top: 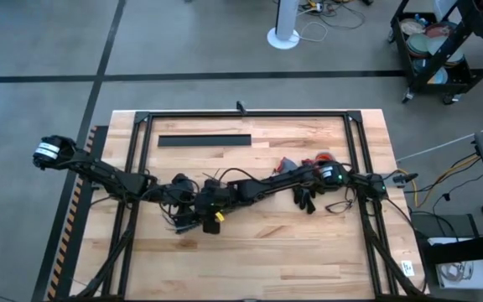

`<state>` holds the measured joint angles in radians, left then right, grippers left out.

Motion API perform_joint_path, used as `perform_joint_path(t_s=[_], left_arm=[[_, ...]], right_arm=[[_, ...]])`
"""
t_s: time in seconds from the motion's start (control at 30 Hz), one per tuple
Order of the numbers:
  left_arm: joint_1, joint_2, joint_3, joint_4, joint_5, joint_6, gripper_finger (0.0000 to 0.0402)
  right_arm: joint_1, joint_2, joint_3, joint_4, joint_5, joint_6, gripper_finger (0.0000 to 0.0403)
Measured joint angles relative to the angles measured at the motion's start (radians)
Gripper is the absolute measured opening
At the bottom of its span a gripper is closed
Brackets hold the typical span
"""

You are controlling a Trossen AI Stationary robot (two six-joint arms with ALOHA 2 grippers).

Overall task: Ziptie cables
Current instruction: Put the colored zip-tied cables into the black cable duct

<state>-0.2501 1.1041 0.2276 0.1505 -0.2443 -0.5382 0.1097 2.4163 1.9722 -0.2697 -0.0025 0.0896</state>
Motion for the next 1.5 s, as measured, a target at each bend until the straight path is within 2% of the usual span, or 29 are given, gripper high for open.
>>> perform_joint_path(t_s=[0.33, 0.43, 0.67, 0.73, 0.93, 1.23, 1.37, 1.5], left_arm=[[-0.027, -0.052, 0.0, 0.002, -0.044, 0.079, 0.0], [-0.044, -0.073, -0.015, 0.079, -0.044, 0.105, 0.0], [-0.046, -0.076, -0.196, 0.536, -0.042, 0.116, 0.0], [-0.048, -0.068, -0.217, 0.6, -0.043, 0.132, 0.0], [-0.055, -0.05, -0.215, 0.633, 0.014, 0.242, 0.0], [-0.055, -0.03, -0.218, 0.562, 0.022, 0.339, 0.0], [-0.055, -0.029, -0.218, 0.557, 0.027, 0.373, 0.0], [-0.055, -0.029, -0.219, 0.558, 0.028, 0.379, 0.0]], right_arm=[[-0.011, -0.006, 0.26, -0.54, 0.141, -0.099, 0.0], [-0.019, -0.006, 0.299, -0.63, 0.141, -0.109, 0.0], [-0.018, -0.006, 0.312, -0.644, 0.132, -0.111, 0.0], [-0.017, -0.006, 0.312, -0.636, 0.128, -0.107, 0.0], [-0.016, -0.006, 0.311, -0.628, 0.113, -0.089, 0.0], [0.006, -0.006, 0.31, -0.589, 0.095, -0.09, 0.0], [0.006, -0.006, 0.31, -0.567, 0.054, -0.103, 0.0], [0.003, -0.006, 0.308, -0.531, 0.047, -0.117, 0.002]])
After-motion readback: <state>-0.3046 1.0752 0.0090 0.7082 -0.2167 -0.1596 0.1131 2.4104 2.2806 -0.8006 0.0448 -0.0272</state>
